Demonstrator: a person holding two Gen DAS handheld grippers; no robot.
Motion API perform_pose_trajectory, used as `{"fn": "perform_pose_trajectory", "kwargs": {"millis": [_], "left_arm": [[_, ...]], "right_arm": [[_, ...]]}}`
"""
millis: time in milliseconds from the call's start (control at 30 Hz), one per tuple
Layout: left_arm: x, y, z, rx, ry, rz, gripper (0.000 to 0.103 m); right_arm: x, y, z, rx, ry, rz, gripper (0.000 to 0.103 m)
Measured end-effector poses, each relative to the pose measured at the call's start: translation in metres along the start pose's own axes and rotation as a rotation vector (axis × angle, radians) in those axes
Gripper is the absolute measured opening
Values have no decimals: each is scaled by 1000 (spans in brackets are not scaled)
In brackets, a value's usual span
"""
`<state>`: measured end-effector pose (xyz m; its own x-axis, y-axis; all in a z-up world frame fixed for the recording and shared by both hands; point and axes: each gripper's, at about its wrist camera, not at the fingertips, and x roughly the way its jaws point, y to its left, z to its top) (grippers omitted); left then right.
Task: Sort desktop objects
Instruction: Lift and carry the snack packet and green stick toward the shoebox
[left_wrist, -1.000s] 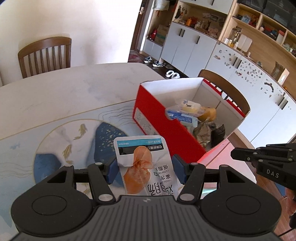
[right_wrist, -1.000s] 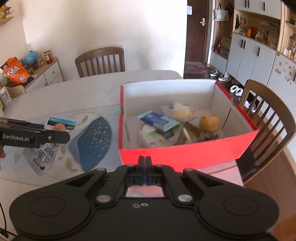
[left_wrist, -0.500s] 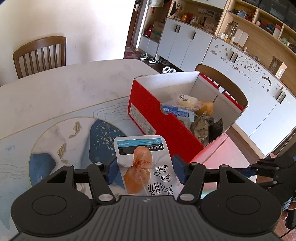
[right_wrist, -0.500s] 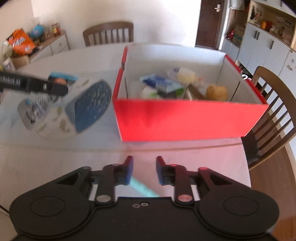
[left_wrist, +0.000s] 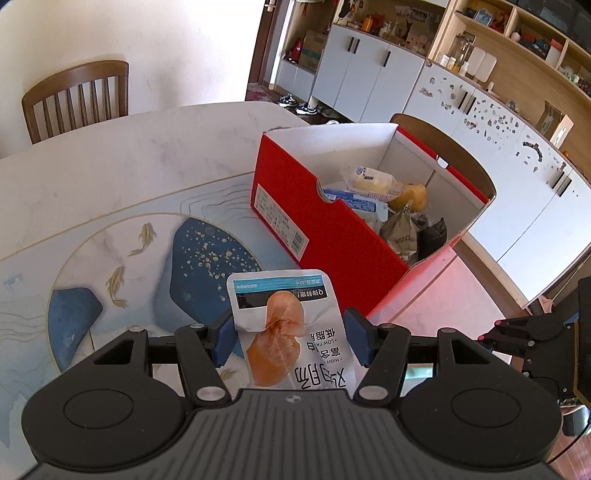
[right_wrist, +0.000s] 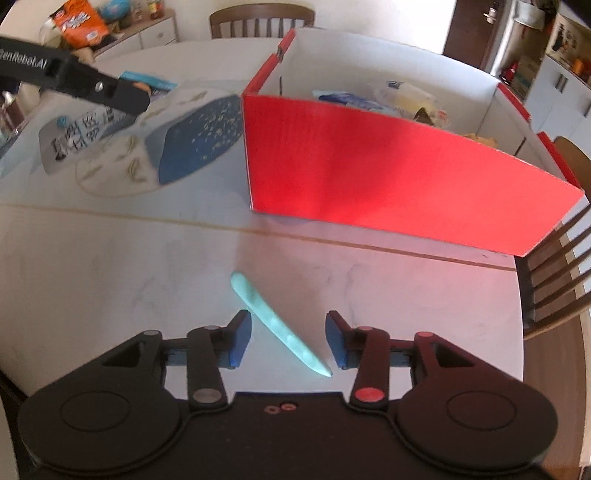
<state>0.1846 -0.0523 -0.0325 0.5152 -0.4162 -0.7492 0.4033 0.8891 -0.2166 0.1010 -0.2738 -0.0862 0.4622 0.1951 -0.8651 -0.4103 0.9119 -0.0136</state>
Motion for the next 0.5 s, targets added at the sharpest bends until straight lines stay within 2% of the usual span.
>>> {"fn": "perform_pose_trajectory", "kwargs": {"millis": [333,400,467,500], "left_arm": [[6,-1,-4,-13,17,10,60],[6,-1,-4,-14,18,12,60],[7,-2,-4,-16,21,11,60],[7,-2,-4,-15,21,12,60]], "right_arm": [[11,-6,-2,-16,-7,39,39],[10,-4,-2,-28,-12,42,33],[10,-1,-3,-41,-18,44,21],[10,1,-3,-53,-21,37,20]]}}
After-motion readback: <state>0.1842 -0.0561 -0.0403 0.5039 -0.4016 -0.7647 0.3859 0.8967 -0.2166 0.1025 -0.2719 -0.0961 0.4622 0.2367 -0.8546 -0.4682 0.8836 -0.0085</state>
